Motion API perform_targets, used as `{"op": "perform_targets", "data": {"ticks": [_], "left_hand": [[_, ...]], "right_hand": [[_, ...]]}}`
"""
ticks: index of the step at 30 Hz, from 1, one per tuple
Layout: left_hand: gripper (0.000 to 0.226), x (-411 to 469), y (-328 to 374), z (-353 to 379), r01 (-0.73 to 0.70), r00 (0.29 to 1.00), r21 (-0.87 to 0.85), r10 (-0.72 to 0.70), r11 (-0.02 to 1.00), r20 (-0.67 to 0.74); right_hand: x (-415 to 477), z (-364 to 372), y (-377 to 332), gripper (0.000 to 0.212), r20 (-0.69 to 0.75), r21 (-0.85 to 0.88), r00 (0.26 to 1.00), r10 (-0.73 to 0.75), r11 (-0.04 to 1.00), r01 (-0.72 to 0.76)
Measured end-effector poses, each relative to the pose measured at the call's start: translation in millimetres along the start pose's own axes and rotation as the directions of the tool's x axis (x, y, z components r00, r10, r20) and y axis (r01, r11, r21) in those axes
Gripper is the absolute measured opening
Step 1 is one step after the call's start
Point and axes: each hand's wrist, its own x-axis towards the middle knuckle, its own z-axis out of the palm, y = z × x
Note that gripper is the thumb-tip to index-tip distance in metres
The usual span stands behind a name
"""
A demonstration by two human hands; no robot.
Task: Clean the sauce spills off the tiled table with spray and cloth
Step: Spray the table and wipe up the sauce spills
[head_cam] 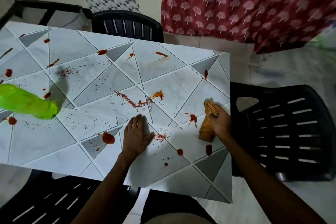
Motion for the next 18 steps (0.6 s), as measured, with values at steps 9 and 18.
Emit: {"op": "perform_targets", "data": {"ticks": [9,18], "left_hand": [[0.053,10.5,-35.3,-19.5,-0.049,0.973,-0.144,0.015,0.988,-0.231],[0.062,43.8,-163.6,-49.7,0.164,0.955,-0.052,-0.172,0.985,-0.242]], "right_hand": [[1.9,106.0,-103.0,0.038,0.141,-0.031,0.971,-0.194,0.979,0.200],[-24.0,249.2,-221.7,0.044,0.321,0.040,0.861,-0.395,0.914,0.404]]}}
